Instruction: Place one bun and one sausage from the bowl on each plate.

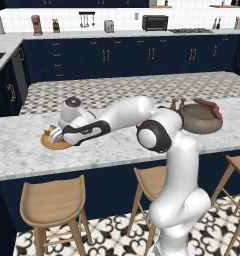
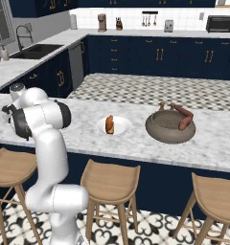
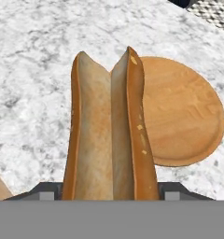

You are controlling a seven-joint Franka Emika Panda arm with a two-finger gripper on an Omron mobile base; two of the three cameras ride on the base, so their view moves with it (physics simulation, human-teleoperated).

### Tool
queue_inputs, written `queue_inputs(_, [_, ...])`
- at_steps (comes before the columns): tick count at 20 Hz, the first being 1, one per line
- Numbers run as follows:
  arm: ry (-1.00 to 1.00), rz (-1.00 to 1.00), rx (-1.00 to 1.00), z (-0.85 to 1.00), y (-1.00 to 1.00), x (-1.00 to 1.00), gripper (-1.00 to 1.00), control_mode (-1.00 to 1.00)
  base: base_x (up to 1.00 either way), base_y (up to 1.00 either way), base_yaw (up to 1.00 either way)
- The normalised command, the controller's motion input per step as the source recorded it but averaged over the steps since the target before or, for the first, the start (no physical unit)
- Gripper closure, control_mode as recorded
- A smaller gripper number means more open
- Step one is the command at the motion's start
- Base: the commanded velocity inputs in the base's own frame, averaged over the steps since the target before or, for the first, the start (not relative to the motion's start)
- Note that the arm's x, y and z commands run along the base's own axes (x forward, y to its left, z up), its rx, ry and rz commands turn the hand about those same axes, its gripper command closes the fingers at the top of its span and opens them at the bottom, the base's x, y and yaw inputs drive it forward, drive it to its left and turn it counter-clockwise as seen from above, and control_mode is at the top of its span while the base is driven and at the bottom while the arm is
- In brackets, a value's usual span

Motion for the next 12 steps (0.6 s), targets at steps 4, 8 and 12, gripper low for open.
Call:
queue_inputs(4, [0.00, 0.00, 0.00, -0.33, 0.16, 0.39, 1.00, -1.00, 0.00, 0.00, 0.00])
queue_inputs(8, [0.00, -0.02, 0.00, -0.16, -0.05, 0.36, 1.00, -1.00, 0.00, 0.00, 0.00])
queue_inputs(12, [0.01, -0.04, 0.00, -0.20, -0.02, 0.33, 1.00, -1.00, 0.00, 0.00, 0.00])
